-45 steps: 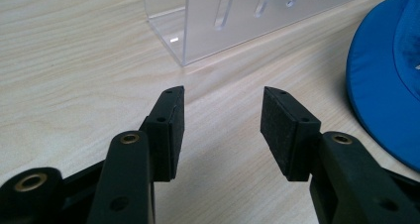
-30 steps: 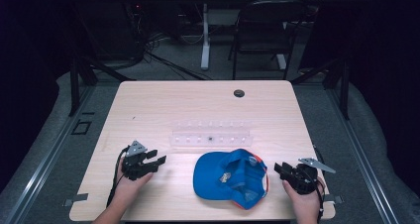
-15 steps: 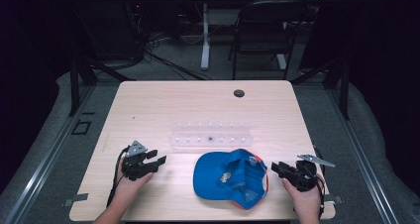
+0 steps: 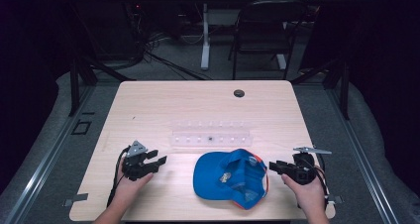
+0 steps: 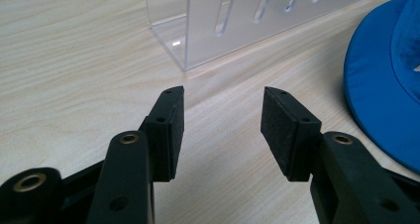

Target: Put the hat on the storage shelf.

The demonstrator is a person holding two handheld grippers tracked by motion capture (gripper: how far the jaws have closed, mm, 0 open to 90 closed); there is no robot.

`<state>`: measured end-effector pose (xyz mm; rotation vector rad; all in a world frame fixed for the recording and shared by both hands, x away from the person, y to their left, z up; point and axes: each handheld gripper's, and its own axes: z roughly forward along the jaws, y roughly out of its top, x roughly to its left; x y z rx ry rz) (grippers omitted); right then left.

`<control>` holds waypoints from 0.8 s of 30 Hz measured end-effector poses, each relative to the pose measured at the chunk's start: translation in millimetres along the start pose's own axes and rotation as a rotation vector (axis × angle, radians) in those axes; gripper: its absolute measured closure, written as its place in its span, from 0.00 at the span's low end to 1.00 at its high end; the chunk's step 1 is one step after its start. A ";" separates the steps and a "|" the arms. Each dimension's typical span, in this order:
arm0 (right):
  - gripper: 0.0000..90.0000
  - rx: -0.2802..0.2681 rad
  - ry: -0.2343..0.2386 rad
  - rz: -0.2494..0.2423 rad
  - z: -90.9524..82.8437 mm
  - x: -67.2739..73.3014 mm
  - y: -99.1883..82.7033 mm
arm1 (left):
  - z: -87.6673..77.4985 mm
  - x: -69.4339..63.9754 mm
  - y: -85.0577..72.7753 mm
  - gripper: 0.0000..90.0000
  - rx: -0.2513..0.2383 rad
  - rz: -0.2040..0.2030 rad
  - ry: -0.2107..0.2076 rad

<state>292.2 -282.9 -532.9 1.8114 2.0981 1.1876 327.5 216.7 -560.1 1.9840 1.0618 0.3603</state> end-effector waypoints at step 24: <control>0.65 0.219 0.133 -0.002 5.5 5.1 5.0 | 0.5 -0.4 0.1 0.58 0.001 0.009 0.004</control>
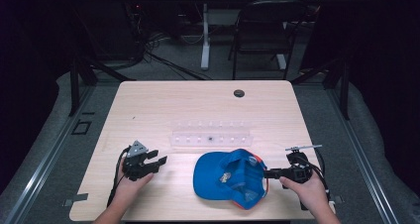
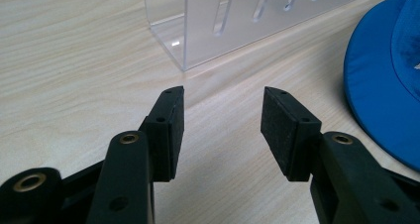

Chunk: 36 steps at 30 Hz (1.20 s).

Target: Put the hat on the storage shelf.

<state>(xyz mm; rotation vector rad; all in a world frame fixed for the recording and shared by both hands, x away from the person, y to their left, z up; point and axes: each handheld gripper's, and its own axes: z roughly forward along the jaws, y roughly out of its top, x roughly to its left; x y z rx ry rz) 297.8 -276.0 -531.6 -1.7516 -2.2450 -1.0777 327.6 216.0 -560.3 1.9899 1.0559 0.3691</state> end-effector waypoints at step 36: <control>0.81 0.070 0.193 0.065 3.1 6.9 3.9 | -1.5 -1.9 0.5 0.58 -0.005 0.021 0.012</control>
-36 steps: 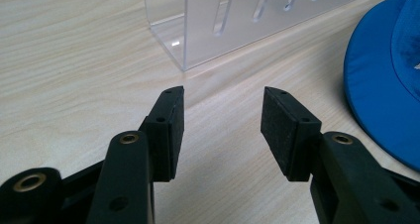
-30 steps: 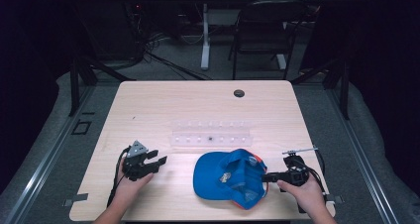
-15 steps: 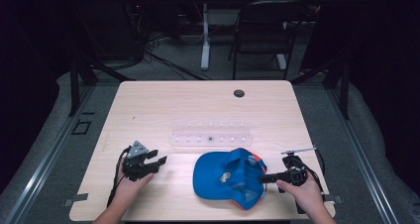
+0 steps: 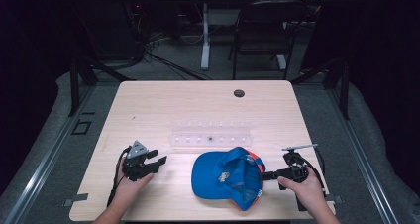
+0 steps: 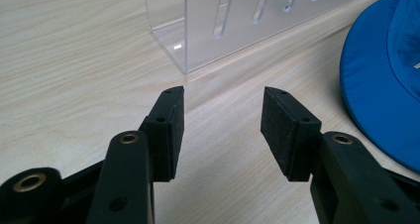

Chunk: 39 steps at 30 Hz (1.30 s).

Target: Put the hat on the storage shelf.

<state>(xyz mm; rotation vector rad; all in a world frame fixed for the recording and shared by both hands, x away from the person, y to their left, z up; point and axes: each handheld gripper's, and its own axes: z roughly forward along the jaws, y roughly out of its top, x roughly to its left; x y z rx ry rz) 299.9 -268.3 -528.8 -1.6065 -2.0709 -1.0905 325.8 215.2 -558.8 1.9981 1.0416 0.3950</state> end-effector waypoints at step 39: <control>0.87 0.161 -0.261 0.074 -11.4 35.6 38.2 | -1.0 -0.9 0.9 0.58 -0.005 0.003 0.002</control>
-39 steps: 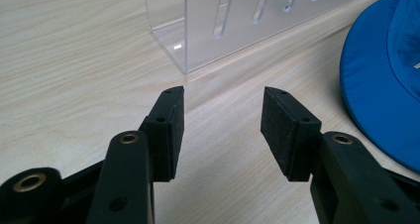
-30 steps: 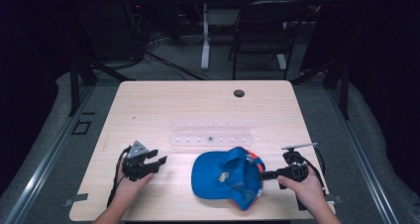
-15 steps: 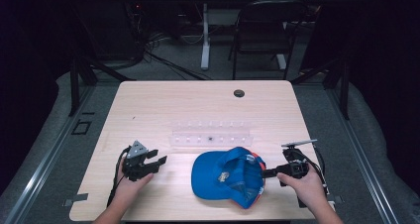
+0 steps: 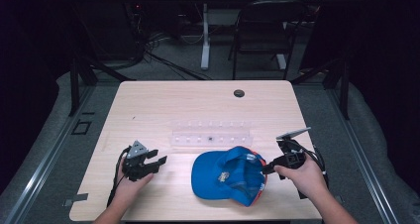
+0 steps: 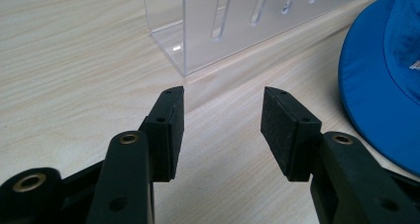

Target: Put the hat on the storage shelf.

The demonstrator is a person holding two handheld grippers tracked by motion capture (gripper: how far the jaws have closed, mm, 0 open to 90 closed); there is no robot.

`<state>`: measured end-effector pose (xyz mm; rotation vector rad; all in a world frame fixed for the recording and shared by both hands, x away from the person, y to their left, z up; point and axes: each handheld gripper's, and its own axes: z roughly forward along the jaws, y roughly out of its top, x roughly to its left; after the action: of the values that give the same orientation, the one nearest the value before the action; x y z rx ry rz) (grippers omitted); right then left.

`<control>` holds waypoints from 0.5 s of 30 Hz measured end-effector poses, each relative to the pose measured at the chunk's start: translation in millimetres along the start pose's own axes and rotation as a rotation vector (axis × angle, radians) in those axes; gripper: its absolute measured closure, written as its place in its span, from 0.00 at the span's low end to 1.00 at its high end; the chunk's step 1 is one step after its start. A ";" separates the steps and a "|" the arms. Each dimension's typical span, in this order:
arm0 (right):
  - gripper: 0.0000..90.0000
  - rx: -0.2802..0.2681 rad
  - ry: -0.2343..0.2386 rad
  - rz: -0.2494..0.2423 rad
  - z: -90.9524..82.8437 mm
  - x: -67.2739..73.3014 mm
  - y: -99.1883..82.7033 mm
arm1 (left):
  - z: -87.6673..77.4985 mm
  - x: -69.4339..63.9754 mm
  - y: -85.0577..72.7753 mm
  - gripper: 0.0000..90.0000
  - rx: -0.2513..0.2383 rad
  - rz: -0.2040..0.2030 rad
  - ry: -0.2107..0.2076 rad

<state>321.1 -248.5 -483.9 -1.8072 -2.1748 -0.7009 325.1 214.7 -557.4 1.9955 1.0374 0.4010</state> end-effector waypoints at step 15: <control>0.87 0.028 -0.054 -0.021 -23.5 32.6 21.2 | 0.4 -0.4 -0.2 0.58 0.002 0.000 -0.001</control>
<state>331.7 -229.5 -444.0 -1.8121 -2.2291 -0.6295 325.0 214.3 -557.8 1.9967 1.0377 0.3985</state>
